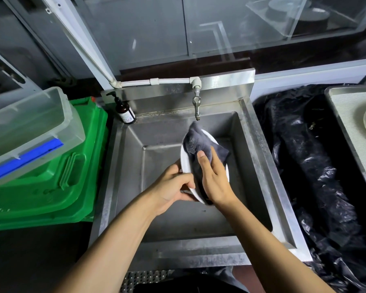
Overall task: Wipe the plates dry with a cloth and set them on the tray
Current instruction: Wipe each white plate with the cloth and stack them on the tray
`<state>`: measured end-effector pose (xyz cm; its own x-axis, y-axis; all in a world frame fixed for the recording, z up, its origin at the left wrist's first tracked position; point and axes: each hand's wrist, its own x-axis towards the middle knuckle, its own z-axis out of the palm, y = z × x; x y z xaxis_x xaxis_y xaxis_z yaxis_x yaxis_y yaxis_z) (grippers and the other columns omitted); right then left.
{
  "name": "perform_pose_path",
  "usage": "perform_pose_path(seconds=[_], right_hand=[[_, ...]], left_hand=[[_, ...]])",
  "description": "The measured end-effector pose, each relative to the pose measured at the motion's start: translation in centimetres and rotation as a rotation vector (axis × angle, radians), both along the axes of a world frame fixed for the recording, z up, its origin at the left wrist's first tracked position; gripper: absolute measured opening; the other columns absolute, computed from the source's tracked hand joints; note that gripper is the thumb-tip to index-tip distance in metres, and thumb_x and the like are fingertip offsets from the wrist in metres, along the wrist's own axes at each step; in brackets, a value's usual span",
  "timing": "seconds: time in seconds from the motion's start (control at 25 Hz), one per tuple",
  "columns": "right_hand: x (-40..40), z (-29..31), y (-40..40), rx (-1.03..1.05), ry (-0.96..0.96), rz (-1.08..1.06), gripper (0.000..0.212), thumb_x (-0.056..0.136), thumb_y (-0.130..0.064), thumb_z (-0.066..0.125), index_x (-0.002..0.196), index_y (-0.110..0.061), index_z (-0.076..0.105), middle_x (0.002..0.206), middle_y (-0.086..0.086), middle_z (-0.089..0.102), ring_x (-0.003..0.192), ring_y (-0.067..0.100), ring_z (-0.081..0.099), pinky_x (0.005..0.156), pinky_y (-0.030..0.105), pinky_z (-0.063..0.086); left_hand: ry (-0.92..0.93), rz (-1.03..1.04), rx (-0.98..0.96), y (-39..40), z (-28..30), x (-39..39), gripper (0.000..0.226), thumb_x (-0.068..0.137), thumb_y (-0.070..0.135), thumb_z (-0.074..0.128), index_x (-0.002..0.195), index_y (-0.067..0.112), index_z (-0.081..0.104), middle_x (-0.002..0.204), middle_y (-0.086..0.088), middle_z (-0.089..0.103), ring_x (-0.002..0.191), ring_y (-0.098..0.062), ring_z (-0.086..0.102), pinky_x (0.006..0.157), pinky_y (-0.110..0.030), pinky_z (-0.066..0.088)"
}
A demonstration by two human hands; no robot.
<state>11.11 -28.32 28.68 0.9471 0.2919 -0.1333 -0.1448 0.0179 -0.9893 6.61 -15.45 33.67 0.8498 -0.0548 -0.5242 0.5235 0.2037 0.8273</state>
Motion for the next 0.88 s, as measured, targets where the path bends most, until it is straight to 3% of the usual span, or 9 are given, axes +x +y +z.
perform_pose_path(seconds=[0.08,0.2,0.32,0.4,0.48,0.56,0.64,0.72,0.88], right_hand=[[-0.6,0.7,0.3,0.054,0.030,0.052,0.035,0.107,-0.036,0.045,0.138,-0.026,0.060,0.128,-0.014,0.069,0.124,-0.003,0.059,0.100,0.010,0.043],[-0.8,1.6,-0.3,0.080,0.073,0.113,0.029,0.109,-0.029,0.044,0.113,-0.033,0.073,0.107,-0.019,0.076,0.103,-0.008,0.067,0.082,0.003,0.046],[-1.0,2.0,-1.6,0.025,0.092,0.192,0.035,0.108,-0.030,0.045,0.096,-0.034,0.078,0.099,-0.017,0.078,0.094,-0.007,0.069,0.078,0.004,0.046],[-1.3,1.5,-2.7,-0.004,0.080,0.224,0.037,0.104,-0.038,0.046,0.079,-0.021,0.068,0.079,-0.013,0.072,0.075,0.004,0.065,0.073,0.020,0.048],[-1.7,0.6,-3.8,-0.016,0.060,0.209,0.043,0.096,-0.048,0.047,0.069,-0.015,0.046,0.063,-0.008,0.049,0.061,0.010,0.043,0.060,0.030,0.038],[-2.0,-0.5,-4.8,-0.056,0.011,0.140,0.044,0.093,-0.053,0.047,0.070,-0.016,0.043,0.064,-0.008,0.043,0.062,0.009,0.040,0.058,0.027,0.037],[-1.6,-1.7,-5.5,-0.116,-0.040,0.030,0.042,0.094,-0.056,0.047,0.075,-0.020,0.053,0.065,-0.012,0.053,0.060,0.006,0.050,0.060,0.022,0.044],[-0.7,-2.6,-5.9,-0.196,-0.080,-0.031,0.039,0.097,-0.057,0.044,0.098,-0.024,0.065,0.086,-0.011,0.072,0.081,0.010,0.067,0.076,0.030,0.053],[1.5,-3.3,-5.6,-0.312,-0.083,-0.048,0.049,0.095,-0.063,0.038,0.128,-0.035,0.060,0.121,-0.014,0.070,0.116,0.009,0.062,0.104,0.038,0.047]], left_hand=[[-0.006,0.012,-0.004,0.2,0.3,0.2,0.045,0.063,-0.002,0.053,0.100,0.018,0.068,0.094,-0.015,0.070,0.083,-0.031,0.068,0.076,-0.056,0.060],[-0.002,0.053,-0.035,0.9,0.3,0.4,0.045,0.067,-0.006,0.052,0.108,0.008,0.064,0.099,-0.019,0.070,0.089,-0.034,0.068,0.076,-0.055,0.059],[0.014,0.122,-0.064,1.7,0.2,0.2,0.043,0.079,-0.020,0.042,0.116,-0.006,0.059,0.109,-0.034,0.065,0.098,-0.047,0.066,0.075,-0.060,0.058],[0.017,0.185,-0.076,2.4,0.3,0.1,0.041,0.080,-0.023,0.035,0.111,-0.008,0.058,0.105,-0.033,0.065,0.091,-0.045,0.069,0.069,-0.060,0.058],[0.011,0.224,-0.062,3.3,0.5,0.4,0.038,0.080,-0.022,0.034,0.106,-0.008,0.059,0.104,-0.029,0.066,0.088,-0.045,0.069,0.070,-0.062,0.058],[0.012,0.223,-0.058,3.8,0.8,0.8,0.038,0.081,-0.020,0.036,0.108,-0.008,0.060,0.110,-0.028,0.068,0.094,-0.047,0.068,0.073,-0.064,0.057],[0.026,0.212,-0.068,3.9,0.9,0.6,0.039,0.082,-0.018,0.039,0.112,-0.005,0.059,0.112,-0.026,0.069,0.096,-0.047,0.070,0.072,-0.061,0.058],[0.042,0.191,-0.085,3.4,0.9,0.2,0.038,0.082,-0.016,0.041,0.114,-0.004,0.058,0.111,-0.024,0.070,0.093,-0.045,0.071,0.069,-0.057,0.059],[0.035,0.140,-0.087,2.2,0.6,-0.3,0.034,0.071,-0.010,0.050,0.100,0.001,0.064,0.101,-0.019,0.074,0.085,-0.038,0.073,0.067,-0.054,0.059]])
